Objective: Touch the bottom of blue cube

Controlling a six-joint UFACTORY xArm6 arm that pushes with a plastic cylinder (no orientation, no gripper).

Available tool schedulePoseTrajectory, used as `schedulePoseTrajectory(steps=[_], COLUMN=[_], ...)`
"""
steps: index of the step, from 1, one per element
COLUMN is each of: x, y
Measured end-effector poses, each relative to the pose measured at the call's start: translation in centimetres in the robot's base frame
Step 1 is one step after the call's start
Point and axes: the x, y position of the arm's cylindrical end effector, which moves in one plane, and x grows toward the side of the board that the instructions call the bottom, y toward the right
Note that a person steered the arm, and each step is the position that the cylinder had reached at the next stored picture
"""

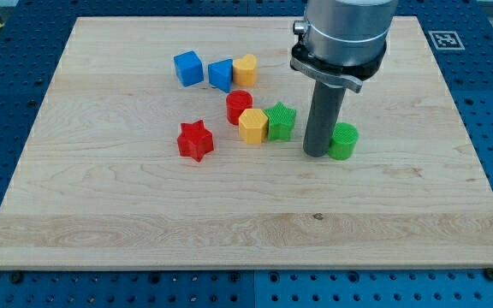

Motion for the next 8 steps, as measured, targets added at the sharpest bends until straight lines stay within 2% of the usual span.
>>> schedulePoseTrajectory(steps=[2, 3, 5, 6, 8], x=[-0.7, -2.4, -0.2, -0.9, -4.1], y=[-9.4, -10.8, -4.0, -3.2, -10.5])
